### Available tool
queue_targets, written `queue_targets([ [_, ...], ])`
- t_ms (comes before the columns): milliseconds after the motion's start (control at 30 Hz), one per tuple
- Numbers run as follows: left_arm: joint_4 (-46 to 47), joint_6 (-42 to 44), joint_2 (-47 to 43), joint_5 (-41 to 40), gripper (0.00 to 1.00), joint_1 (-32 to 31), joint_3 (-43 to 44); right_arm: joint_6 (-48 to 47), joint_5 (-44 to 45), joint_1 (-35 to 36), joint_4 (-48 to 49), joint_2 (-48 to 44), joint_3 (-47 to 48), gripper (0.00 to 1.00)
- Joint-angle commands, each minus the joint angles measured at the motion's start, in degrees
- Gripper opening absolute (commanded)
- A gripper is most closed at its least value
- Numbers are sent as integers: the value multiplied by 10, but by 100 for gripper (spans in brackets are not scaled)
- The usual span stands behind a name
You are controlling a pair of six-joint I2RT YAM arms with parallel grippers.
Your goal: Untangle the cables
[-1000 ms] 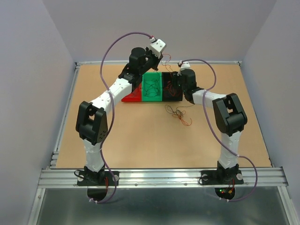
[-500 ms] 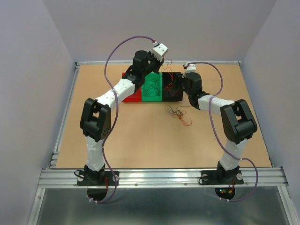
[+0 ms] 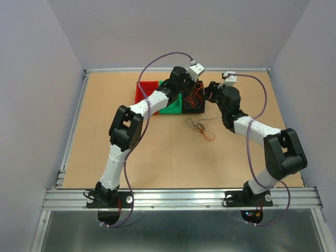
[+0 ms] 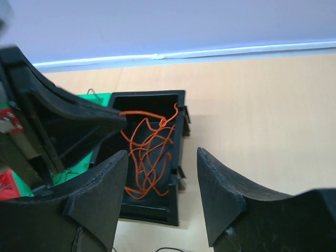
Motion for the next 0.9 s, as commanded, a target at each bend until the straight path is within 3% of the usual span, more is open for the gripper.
queue_targets([
  [0,-69,-33,18,-18,0,1,57,15,26,-18,39,-35,-22,60],
  [267,-181,-75,89,-110,0,-5,140,29,8,-39,35,-49,-39,60],
  [367,-201,-61,70,-158,23,-6,163,31,-17,-47,10,-53,-38,60],
  [400,-190,-50,58,-163,37,-6,152,30,-21,-47,-2,-57,-32,61],
  [500,-176,-41,5,-157,58,-7,129,28,-43,-47,-58,-67,-23,62],
  [700,-195,-6,-75,-116,79,-16,89,21,-142,-47,-215,-124,-14,70],
  [867,-206,3,-167,-61,89,-17,-17,51,-157,-46,-243,-219,-92,73],
])
